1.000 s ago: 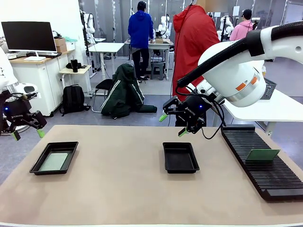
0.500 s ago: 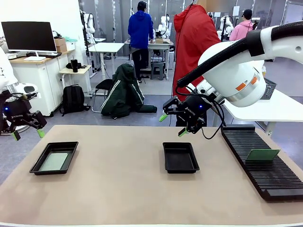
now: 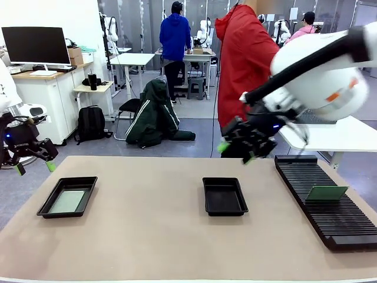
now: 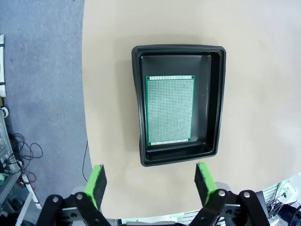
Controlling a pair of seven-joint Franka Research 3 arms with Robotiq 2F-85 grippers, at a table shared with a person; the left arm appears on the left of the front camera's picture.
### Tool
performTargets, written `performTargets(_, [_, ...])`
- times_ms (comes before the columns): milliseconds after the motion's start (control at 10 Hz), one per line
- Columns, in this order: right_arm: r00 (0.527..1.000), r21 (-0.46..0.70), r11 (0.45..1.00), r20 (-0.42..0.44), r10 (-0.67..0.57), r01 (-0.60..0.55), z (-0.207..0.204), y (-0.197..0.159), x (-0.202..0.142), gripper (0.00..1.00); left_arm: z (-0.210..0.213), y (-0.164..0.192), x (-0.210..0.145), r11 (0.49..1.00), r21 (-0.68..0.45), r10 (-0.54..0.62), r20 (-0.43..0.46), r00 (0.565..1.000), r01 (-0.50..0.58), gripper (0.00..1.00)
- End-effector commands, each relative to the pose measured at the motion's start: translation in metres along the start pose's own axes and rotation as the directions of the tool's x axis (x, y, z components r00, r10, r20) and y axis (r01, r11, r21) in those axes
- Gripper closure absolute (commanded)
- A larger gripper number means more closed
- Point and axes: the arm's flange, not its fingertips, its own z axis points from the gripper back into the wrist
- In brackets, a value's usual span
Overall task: Inspect and transfer BCBs to ESD trays.
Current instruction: Pick up the Blank PCB from the PCB Rack and place it in the right ESD tray.
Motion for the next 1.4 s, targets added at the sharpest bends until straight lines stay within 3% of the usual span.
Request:
performTargets(0, [0.976,-0.037,0.975,-0.016,0.217,-0.218,0.078,-0.034,-0.029,0.00,-0.001,0.001,0.000,1.000,0.002,-0.005,0.003,1.000,0.005,0.00])
performTargets(300, [0.881,-0.174,0.864,-0.091,0.464,-0.473,0.201,-0.071,-0.052,0.00,-0.001,0.001,0.000,1.000,0.002,-0.005,0.003,1.000,0.005,0.00])
performTargets(600, [0.676,-0.207,0.644,-0.235,0.698,-0.737,0.292,-0.106,-0.070,0.00,-0.001,0.001,0.000,1.000,0.002,-0.005,0.003,1.000,0.005,0.00])
performTargets(700, [0.597,-0.192,0.566,-0.266,0.757,-0.802,0.310,-0.115,-0.074,0.00,-0.001,0.001,0.000,1.000,0.002,-0.005,0.003,1.000,0.005,0.00])
performTargets(900, [0.386,-0.141,0.359,-0.322,0.865,-0.923,0.332,-0.130,-0.078,0.00,-0.001,0.001,0.000,1.000,0.002,-0.005,0.003,1.000,0.005,0.00])
performTargets(1000, [0.308,-0.129,0.281,-0.332,0.892,-0.951,0.337,-0.133,-0.077,0.00,-0.001,0.001,0.000,1.000,0.002,-0.005,0.003,1.000,0.005,0.00])
performTargets(1200, [0.195,-0.072,0.181,-0.383,0.903,-0.981,0.336,-0.133,-0.075,0.00,-0.001,0.001,0.000,1.000,0.002,-0.005,0.003,1.000,0.005,0.00])
performTargets(1300, [0.161,-0.049,0.155,-0.405,0.900,-0.987,0.335,-0.131,-0.074,0.00,-0.001,0.001,0.000,1.000,0.002,-0.005,0.003,1.000,0.005,0.00])
